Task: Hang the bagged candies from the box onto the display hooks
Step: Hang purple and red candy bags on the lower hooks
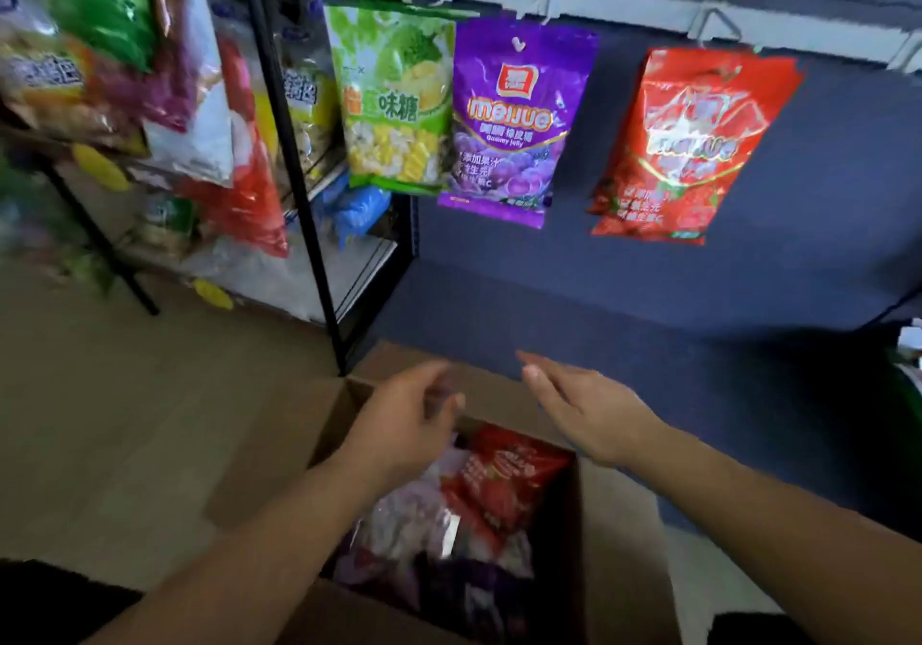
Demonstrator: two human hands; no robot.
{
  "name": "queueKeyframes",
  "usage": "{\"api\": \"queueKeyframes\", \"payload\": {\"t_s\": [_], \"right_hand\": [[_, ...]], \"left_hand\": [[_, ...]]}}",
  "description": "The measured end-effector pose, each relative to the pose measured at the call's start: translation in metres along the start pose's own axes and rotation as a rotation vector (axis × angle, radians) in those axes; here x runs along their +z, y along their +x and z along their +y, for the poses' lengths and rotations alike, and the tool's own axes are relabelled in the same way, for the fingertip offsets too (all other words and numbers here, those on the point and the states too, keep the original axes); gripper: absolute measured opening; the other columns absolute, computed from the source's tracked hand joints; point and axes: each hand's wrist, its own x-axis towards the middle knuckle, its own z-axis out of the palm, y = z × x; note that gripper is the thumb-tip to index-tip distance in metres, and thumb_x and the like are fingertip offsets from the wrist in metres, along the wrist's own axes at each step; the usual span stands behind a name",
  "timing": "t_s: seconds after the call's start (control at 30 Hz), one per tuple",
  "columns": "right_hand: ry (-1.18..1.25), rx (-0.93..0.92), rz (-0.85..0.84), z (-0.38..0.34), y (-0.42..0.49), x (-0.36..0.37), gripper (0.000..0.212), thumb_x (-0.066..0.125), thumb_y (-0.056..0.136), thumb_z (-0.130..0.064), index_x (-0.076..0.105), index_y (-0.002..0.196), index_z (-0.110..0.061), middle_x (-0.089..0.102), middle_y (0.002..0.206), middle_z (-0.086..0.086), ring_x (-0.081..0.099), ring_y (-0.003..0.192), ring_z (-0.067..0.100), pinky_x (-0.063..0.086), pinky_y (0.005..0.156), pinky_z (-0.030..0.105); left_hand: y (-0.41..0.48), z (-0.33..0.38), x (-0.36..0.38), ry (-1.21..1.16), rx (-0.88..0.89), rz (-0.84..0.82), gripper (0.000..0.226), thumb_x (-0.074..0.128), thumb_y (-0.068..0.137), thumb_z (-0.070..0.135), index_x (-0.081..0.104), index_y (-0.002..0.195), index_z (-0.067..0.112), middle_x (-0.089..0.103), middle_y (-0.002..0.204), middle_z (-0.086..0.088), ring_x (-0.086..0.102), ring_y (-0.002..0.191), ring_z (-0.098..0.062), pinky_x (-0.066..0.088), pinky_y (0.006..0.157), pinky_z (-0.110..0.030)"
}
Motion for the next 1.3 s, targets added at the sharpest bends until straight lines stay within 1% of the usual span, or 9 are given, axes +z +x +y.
{"api": "queueKeyframes", "payload": {"t_s": [0.1, 0.27, 0.4, 0.5, 0.63, 0.8, 0.93, 1.13, 1.3], "right_hand": [[0.082, 0.061, -0.123, 0.011, -0.016, 0.058, 0.05, 0.017, 0.101, -0.064, 0.063, 0.098, -0.043, 0.067, 0.093, -0.011, 0.062, 0.091, 0.007, 0.047, 0.095, 0.04], [0.094, 0.192, -0.174, 0.066, -0.04, 0.132, 0.065, 0.017, 0.1, -0.07, 0.069, 0.12, -0.037, 0.072, 0.126, -0.001, 0.065, 0.118, 0.021, 0.047, 0.099, 0.033], [-0.001, 0.126, -0.133, 0.089, -0.046, 0.149, 0.061, -0.003, 0.086, -0.085, 0.044, 0.07, -0.049, 0.069, 0.086, -0.005, 0.064, 0.085, 0.018, 0.043, 0.073, 0.031], [-0.002, 0.116, -0.09, 0.089, -0.043, 0.154, 0.058, 0.006, 0.092, -0.077, 0.05, 0.072, -0.044, 0.055, 0.073, -0.015, 0.055, 0.078, 0.011, 0.037, 0.07, 0.028], [-0.099, 0.156, -0.148, 0.084, -0.039, 0.16, 0.068, 0.015, 0.098, -0.069, 0.071, 0.098, -0.031, 0.073, 0.092, -0.004, 0.066, 0.086, 0.011, 0.047, 0.077, 0.027], [-0.086, 0.107, -0.02, 0.075, -0.018, 0.17, 0.065, 0.024, 0.097, -0.068, 0.068, 0.121, -0.027, 0.069, 0.123, 0.0, 0.064, 0.111, 0.019, 0.05, 0.093, 0.035], [-0.043, 0.187, 0.04, 0.082, 0.002, 0.181, 0.049, 0.053, 0.1, -0.051, 0.056, 0.139, -0.02, 0.061, 0.135, 0.004, 0.062, 0.119, 0.027, 0.05, 0.094, 0.038], [-0.314, 0.2, 0.264, 0.104, 0.023, 0.192, 0.055, 0.072, 0.084, -0.057, 0.064, 0.123, -0.018, 0.059, 0.118, 0.004, 0.056, 0.11, 0.028, 0.051, 0.09, 0.044], [-0.16, 0.266, 0.282, 0.118, 0.051, 0.177, 0.059, 0.083, 0.067, -0.065, 0.064, 0.094, -0.017, 0.059, 0.102, -0.002, 0.054, 0.099, 0.024, 0.054, 0.069, 0.042]], "left_hand": [[-0.034, -0.041, 0.025, 0.122, -0.046, -0.172, 0.034, 0.061, 0.092, 0.037, 0.066, 0.122, 0.02, 0.072, 0.107, 0.005, 0.069, 0.101, -0.014, 0.054, 0.088, -0.03], [-0.07, -0.093, 0.065, 0.148, -0.253, -0.186, 0.038, 0.058, 0.098, 0.039, 0.063, 0.13, 0.02, 0.076, 0.106, -0.003, 0.069, 0.102, -0.021, 0.054, 0.086, -0.032], [-0.103, -0.136, 0.095, 0.222, -0.339, -0.232, 0.045, 0.034, 0.091, 0.064, 0.061, 0.096, 0.028, 0.074, 0.09, -0.003, 0.07, 0.089, -0.024, 0.055, 0.079, -0.037], [-0.117, -0.15, 0.094, 0.272, -0.34, -0.254, 0.04, 0.033, 0.096, 0.056, 0.054, 0.079, 0.027, 0.07, 0.082, -0.003, 0.067, 0.084, -0.025, 0.049, 0.074, -0.036], [-0.129, -0.154, 0.091, 0.252, -0.362, -0.251, 0.039, 0.039, 0.1, 0.053, 0.058, 0.081, 0.025, 0.069, 0.086, -0.001, 0.062, 0.085, -0.025, 0.05, 0.073, -0.035], [-0.129, -0.161, 0.1, 0.219, -0.441, -0.233, 0.052, 0.031, 0.1, 0.062, 0.055, 0.075, 0.023, 0.066, 0.08, -0.002, 0.063, 0.078, -0.022, 0.049, 0.071, -0.034], [-0.118, -0.173, 0.1, 0.108, -0.451, -0.15, 0.044, 0.038, 0.102, 0.056, 0.057, 0.08, 0.023, 0.065, 0.077, 0.001, 0.063, 0.073, -0.015, 0.051, 0.067, -0.033], [-0.093, -0.194, 0.101, 0.048, -0.398, 0.061, 0.037, 0.045, 0.101, 0.049, 0.059, 0.082, 0.021, 0.065, 0.078, 0.001, 0.064, 0.075, -0.02, 0.053, 0.071, -0.04], [-0.084, -0.194, 0.106, -0.062, -0.426, 0.084, 0.028, 0.05, 0.1, 0.046, 0.066, 0.095, 0.023, 0.07, 0.088, 0.004, 0.066, 0.085, -0.016, 0.055, 0.08, -0.038]]}}
